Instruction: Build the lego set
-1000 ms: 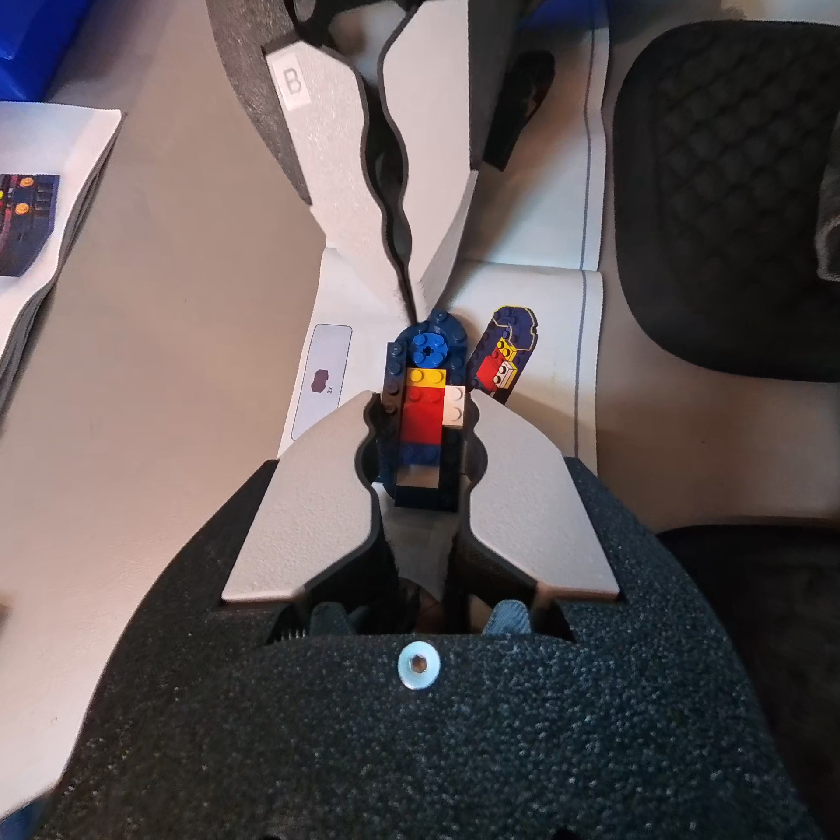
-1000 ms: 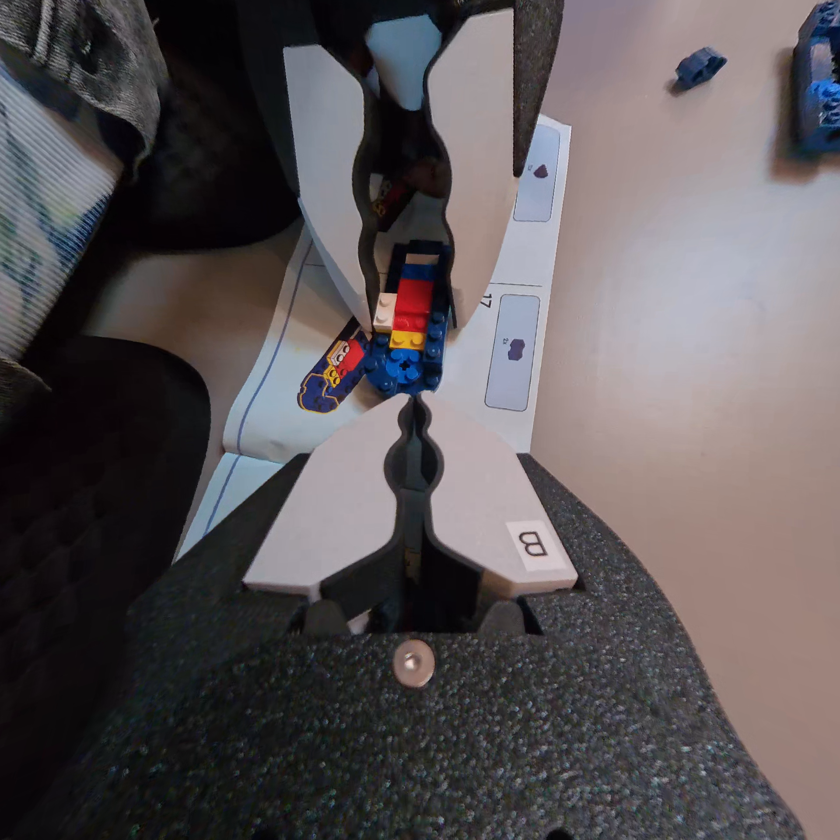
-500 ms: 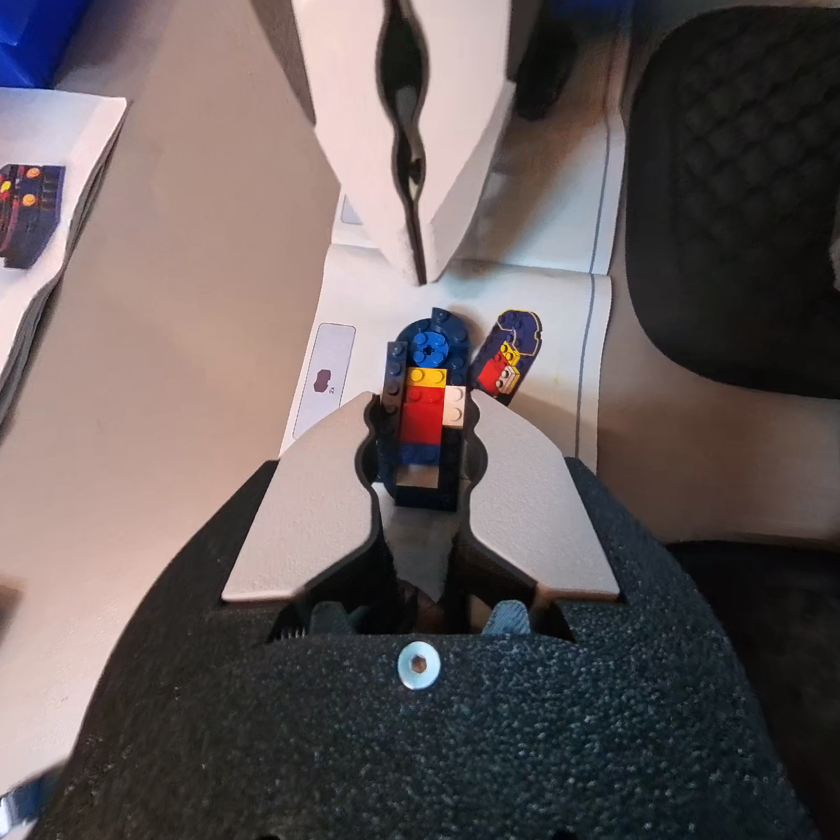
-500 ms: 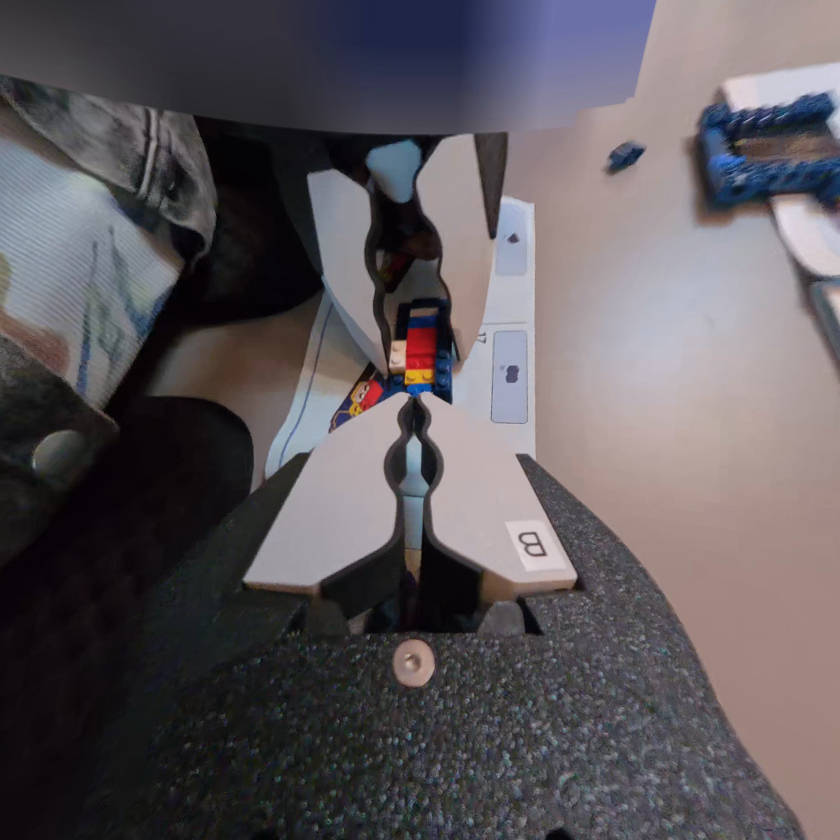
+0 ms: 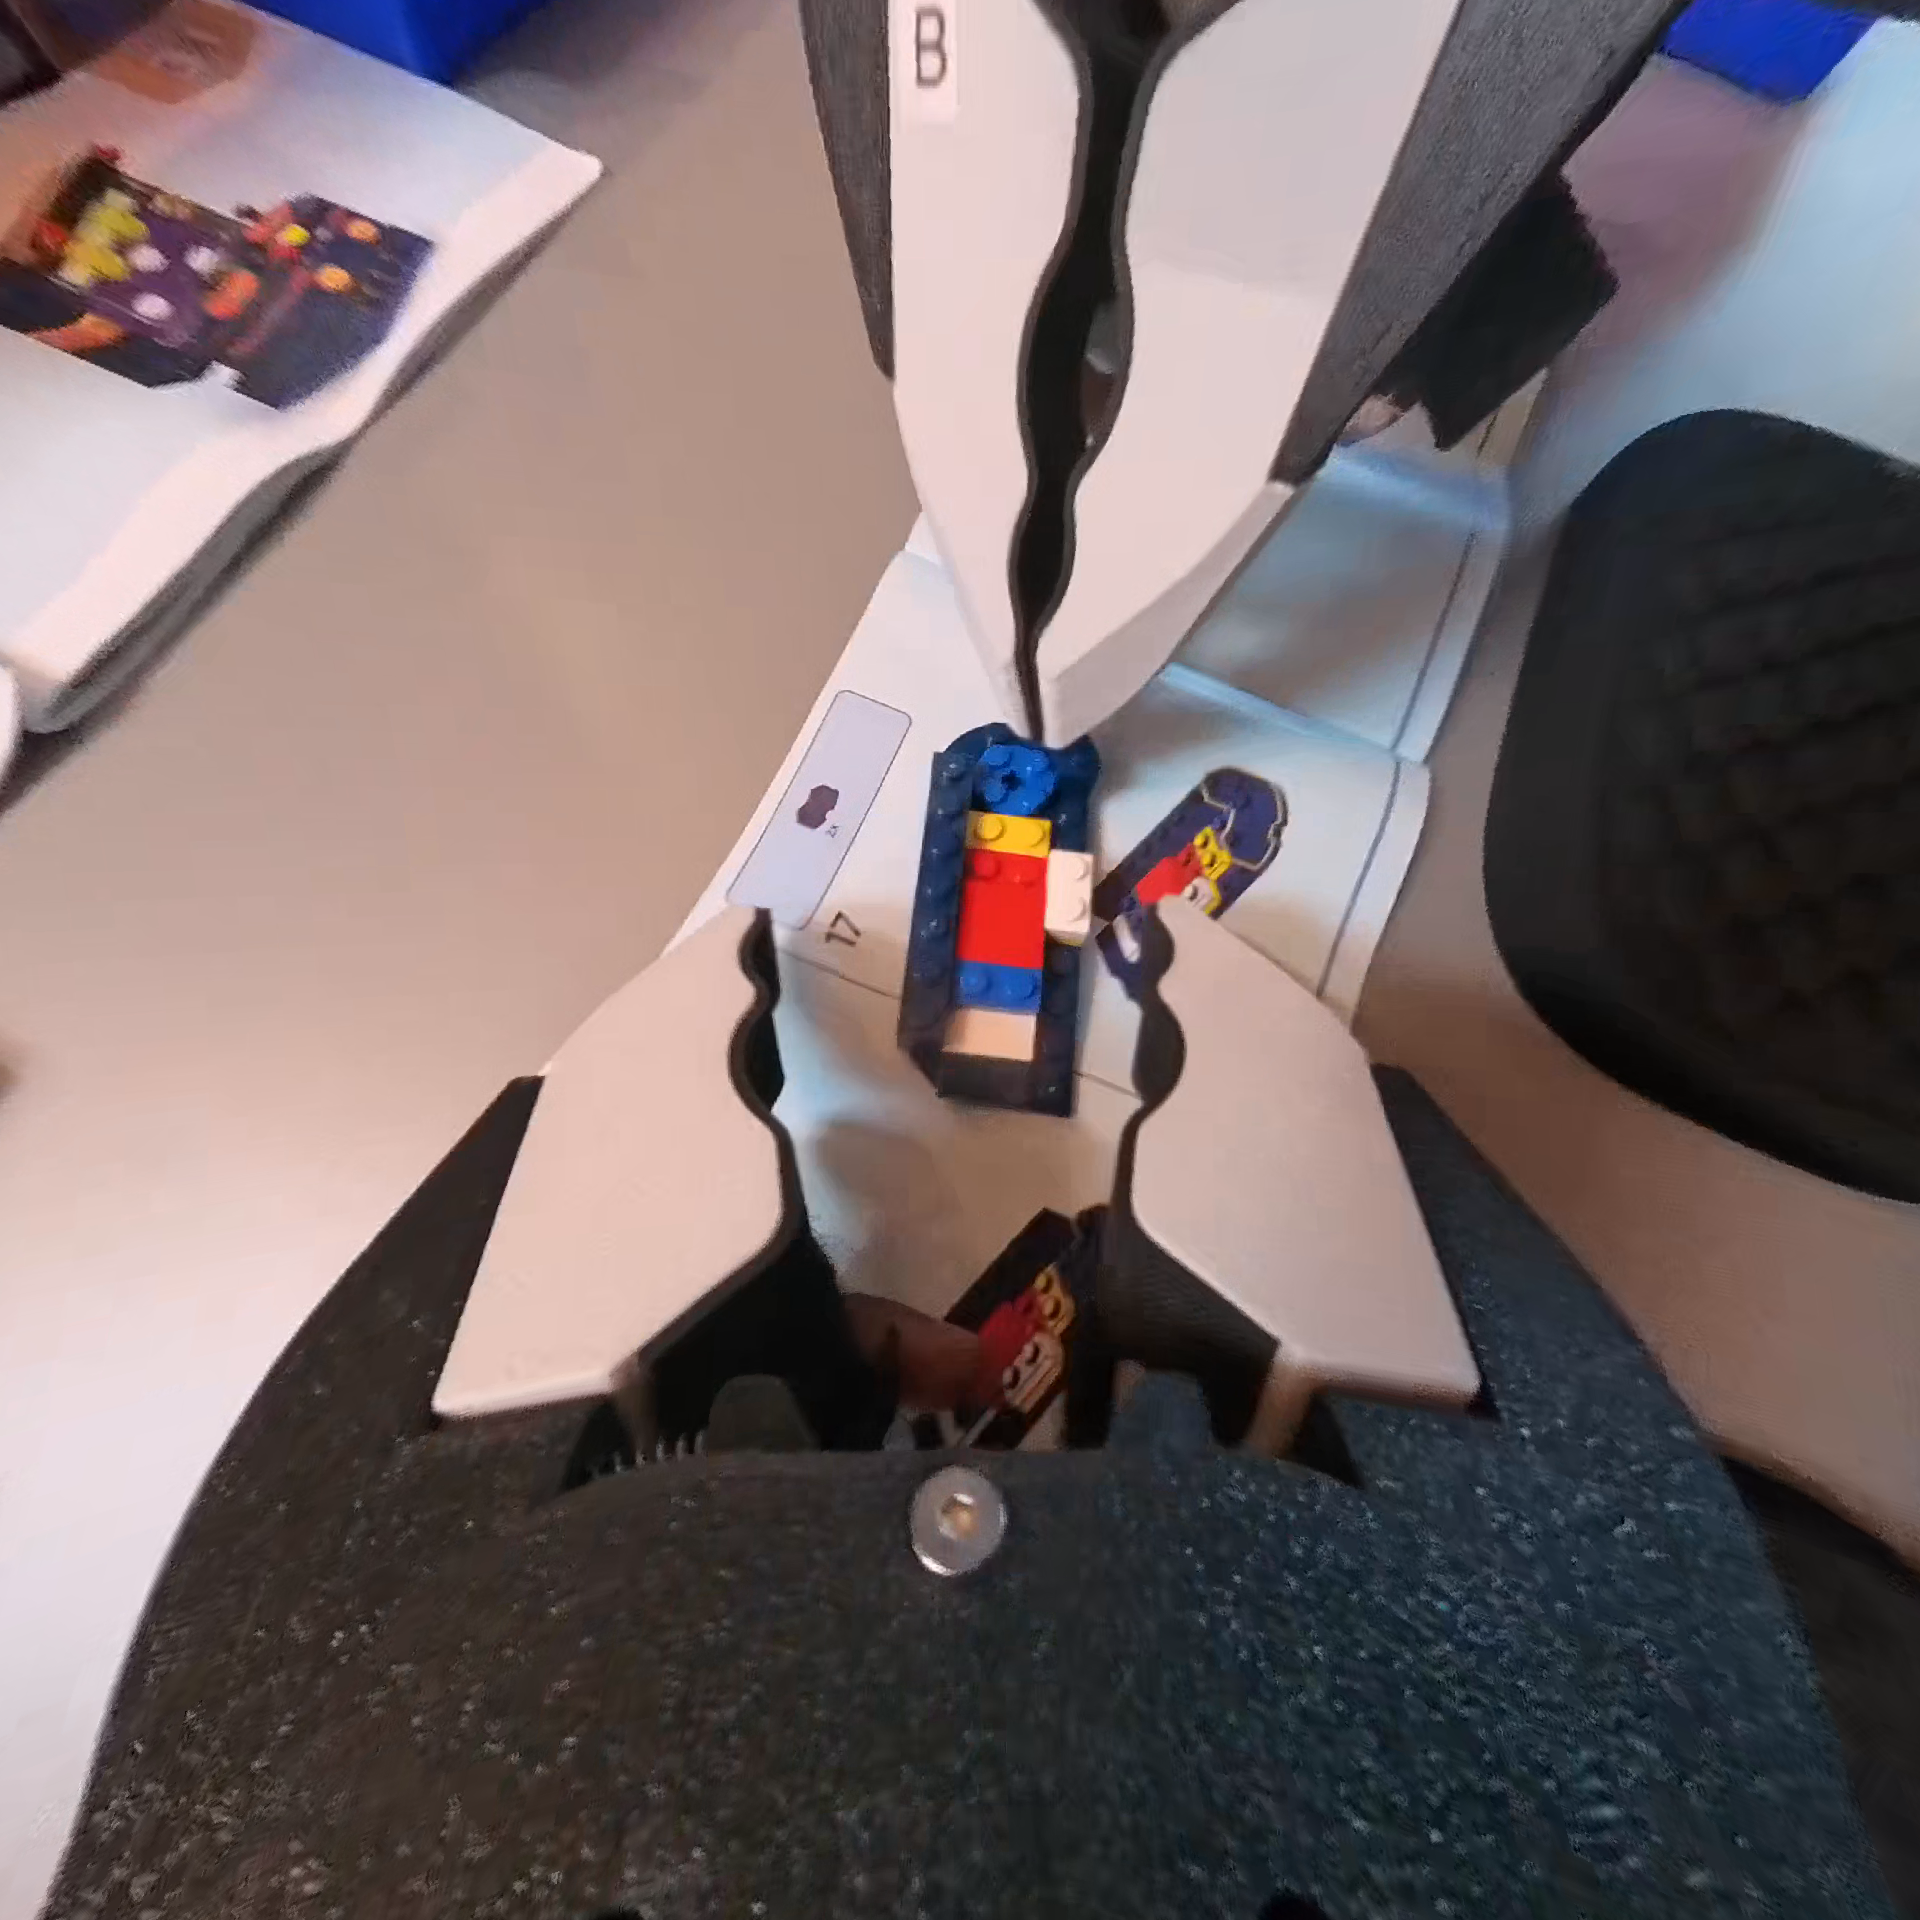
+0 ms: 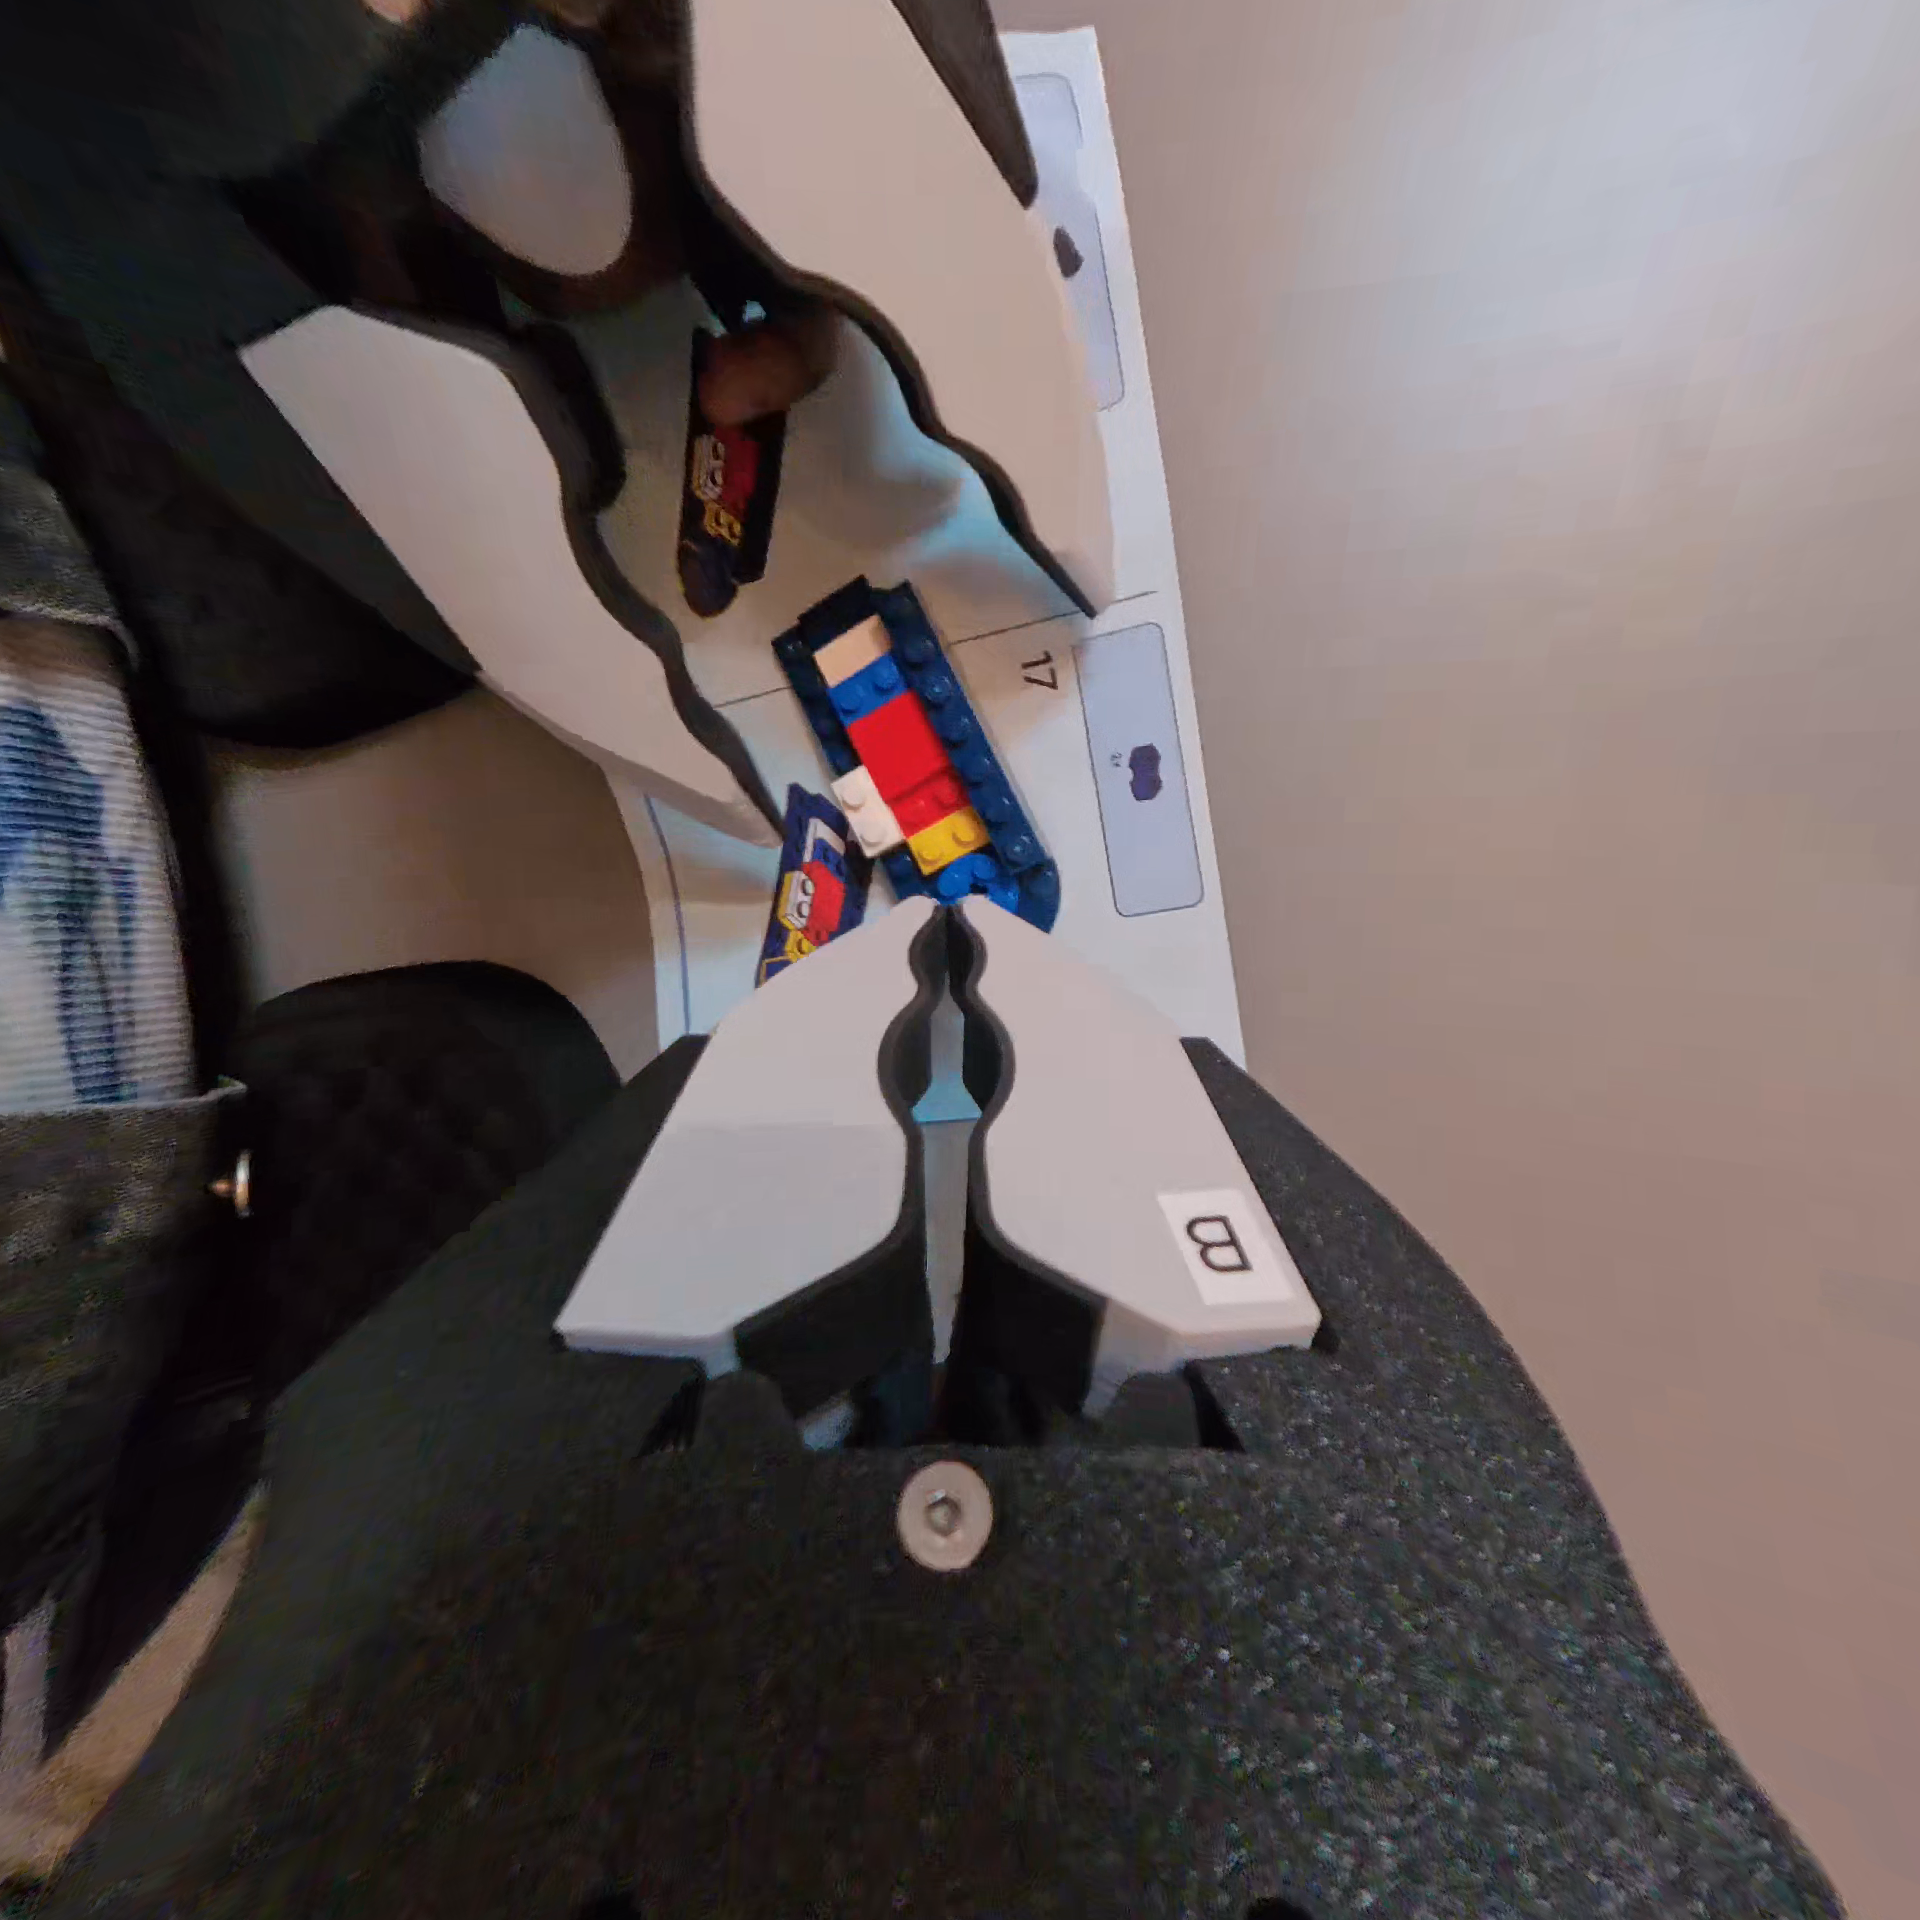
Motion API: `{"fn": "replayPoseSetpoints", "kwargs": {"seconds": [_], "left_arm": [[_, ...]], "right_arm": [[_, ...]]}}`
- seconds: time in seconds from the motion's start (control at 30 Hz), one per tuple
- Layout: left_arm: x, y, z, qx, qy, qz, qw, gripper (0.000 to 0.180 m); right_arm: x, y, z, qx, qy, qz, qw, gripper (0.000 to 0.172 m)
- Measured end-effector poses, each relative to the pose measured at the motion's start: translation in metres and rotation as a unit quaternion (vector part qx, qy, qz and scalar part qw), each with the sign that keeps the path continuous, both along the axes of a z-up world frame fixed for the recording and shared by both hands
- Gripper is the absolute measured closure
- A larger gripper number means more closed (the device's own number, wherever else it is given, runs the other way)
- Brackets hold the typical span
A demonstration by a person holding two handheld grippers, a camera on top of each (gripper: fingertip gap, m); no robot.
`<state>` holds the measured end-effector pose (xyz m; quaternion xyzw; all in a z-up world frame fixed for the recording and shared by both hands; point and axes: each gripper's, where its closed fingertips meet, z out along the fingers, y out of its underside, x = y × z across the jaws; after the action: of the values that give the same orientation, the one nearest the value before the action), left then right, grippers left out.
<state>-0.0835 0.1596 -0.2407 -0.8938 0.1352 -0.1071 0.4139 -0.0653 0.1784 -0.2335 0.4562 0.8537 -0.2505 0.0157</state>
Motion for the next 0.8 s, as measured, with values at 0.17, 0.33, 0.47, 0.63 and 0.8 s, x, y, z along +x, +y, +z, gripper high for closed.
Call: {"fn": "replayPoseSetpoints", "kwargs": {"seconds": [0.17, 0.33, 0.47, 0.63, 0.8], "left_arm": [[-0.002, -0.007, -0.005, 0.015, 0.037, -0.019, 0.999, 0.138], [0.001, -0.008, -0.007, 0.009, 0.034, -0.029, 0.999, 0.146], [0.001, -0.008, -0.011, -0.006, 0.028, -0.031, 0.999, 0.146], [0.002, -0.008, -0.012, -0.013, 0.019, -0.033, 0.999, 0.147], [0.002, -0.008, -0.012, -0.013, 0.020, -0.033, 0.999, 0.147]], "right_arm": [[-0.002, 0.003, -0.008, 0.053, -0.028, -0.034, 0.998, 0.172], [-0.003, 0.005, -0.013, 0.080, -0.038, -0.050, 0.995, 0.172], [-0.002, 0.003, -0.015, 0.087, -0.051, -0.041, 0.994, 0.172], [-0.002, 0.000, -0.017, 0.100, -0.055, -0.033, 0.993, 0.172], [-0.001, 0.000, -0.017, 0.110, -0.054, -0.034, 0.992, 0.172]]}}
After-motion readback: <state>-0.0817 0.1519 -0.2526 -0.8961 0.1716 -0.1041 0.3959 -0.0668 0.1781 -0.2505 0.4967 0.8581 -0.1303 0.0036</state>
